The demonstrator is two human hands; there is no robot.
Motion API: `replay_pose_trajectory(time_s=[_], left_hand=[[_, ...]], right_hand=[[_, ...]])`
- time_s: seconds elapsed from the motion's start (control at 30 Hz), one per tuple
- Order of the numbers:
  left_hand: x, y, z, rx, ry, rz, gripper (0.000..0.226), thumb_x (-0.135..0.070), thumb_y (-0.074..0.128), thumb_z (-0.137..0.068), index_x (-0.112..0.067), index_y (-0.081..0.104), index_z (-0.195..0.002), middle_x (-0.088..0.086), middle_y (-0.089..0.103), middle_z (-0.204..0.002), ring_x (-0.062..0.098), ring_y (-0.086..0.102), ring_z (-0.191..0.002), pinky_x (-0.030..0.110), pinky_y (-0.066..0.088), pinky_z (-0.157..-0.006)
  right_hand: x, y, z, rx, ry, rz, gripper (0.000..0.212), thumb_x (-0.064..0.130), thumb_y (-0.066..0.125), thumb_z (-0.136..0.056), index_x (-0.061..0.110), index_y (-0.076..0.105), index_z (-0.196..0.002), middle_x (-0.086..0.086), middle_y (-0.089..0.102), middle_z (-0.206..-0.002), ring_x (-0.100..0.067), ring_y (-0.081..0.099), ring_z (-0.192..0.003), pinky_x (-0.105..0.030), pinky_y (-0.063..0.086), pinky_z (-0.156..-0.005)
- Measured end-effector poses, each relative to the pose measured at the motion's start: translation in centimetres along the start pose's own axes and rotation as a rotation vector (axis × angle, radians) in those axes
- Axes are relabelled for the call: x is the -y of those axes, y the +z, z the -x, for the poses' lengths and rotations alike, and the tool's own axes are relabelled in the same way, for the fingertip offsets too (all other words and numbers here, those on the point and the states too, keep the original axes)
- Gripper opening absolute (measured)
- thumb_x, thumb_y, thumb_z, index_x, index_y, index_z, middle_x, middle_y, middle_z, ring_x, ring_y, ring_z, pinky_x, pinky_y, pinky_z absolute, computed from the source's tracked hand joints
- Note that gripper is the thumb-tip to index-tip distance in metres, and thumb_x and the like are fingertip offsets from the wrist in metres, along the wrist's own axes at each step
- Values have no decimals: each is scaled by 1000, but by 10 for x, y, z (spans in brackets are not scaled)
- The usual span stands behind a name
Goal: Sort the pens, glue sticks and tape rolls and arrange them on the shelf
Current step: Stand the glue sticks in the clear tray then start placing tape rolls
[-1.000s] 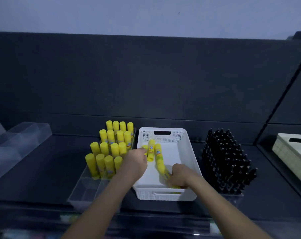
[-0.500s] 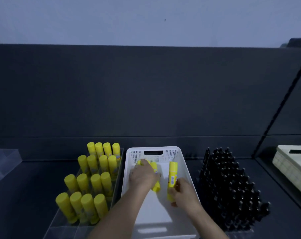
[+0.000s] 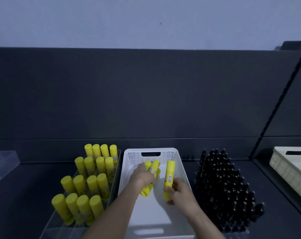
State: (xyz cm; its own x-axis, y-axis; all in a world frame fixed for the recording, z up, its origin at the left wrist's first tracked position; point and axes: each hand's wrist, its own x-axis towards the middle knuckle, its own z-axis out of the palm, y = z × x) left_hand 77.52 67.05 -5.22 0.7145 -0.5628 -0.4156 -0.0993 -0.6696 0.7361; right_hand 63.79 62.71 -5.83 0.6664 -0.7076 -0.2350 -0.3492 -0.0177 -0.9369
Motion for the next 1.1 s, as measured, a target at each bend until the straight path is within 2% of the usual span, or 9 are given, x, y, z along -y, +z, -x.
replay_pose_trajectory(time_s=[0.13,0.3,0.4,0.47,0.57,0.67,0.87,1.03,1.1], left_hand=[[-7,-17,23,44,92,331,53,-10,72,-54,-2,58,-104,12,64,-77,27,59,-56,30,45,-48],[-3,-47,69,43,241,546,33,-11,79,-62,-13,63,-90,-2,64,-65,15,62,-56,26,48,-54],[12,-59,98,-10,271,582,49,-19,77,-52,-17,61,-99,1,68,-86,19,65,-78,34,53,-70],[25,-67,114,-49,267,634,42,-13,80,-58,-20,61,-95,2,69,-89,20,65,-81,36,54,-75],[48,-82,136,-113,260,694,35,0,76,-69,-19,61,-94,-2,70,-80,19,66,-76,34,56,-69],[71,-98,154,-132,250,723,52,-9,76,-55,-16,61,-104,3,70,-89,22,66,-81,34,55,-65],[120,-133,169,-163,264,783,40,0,75,-68,-13,61,-103,7,71,-90,22,69,-76,33,55,-57],[166,-173,162,-178,263,748,45,-5,78,-62,-13,60,-102,6,67,-91,20,64,-79,34,51,-63],[187,-191,157,-168,252,722,48,-15,76,-55,-15,60,-100,4,67,-89,20,63,-79,35,51,-65]], right_hand=[[4,-4,5,25,-11,-93,20,0,60,-74,12,47,-84,-7,54,-74,-18,53,-62,-24,46,-52],[13,-11,14,62,-17,-182,29,-5,59,-71,11,46,-91,-11,58,-79,-23,55,-65,-31,48,-60],[18,-3,18,100,-80,-171,30,-7,59,-71,11,46,-91,-14,58,-80,-25,55,-69,-34,48,-62],[20,6,21,137,-101,-162,27,-10,55,-78,12,46,-89,-13,59,-81,-26,56,-70,-35,49,-64],[26,14,31,179,-88,-219,23,-8,55,-77,8,47,-91,-13,62,-80,-27,63,-71,-37,53,-67],[33,19,44,223,-86,-270,28,2,58,-69,4,47,-95,-15,65,-78,-28,66,-73,-35,54,-64],[55,49,80,252,-199,-231,12,8,57,-88,2,52,-97,-17,68,-88,-23,66,-82,-33,53,-75],[63,116,102,260,-286,-92,10,9,66,-82,8,57,-84,-12,50,-76,-11,47,-62,-15,41,-53],[59,152,104,221,-316,-26,18,11,72,-72,11,61,-86,-10,63,-79,-12,58,-70,-24,51,-67]])
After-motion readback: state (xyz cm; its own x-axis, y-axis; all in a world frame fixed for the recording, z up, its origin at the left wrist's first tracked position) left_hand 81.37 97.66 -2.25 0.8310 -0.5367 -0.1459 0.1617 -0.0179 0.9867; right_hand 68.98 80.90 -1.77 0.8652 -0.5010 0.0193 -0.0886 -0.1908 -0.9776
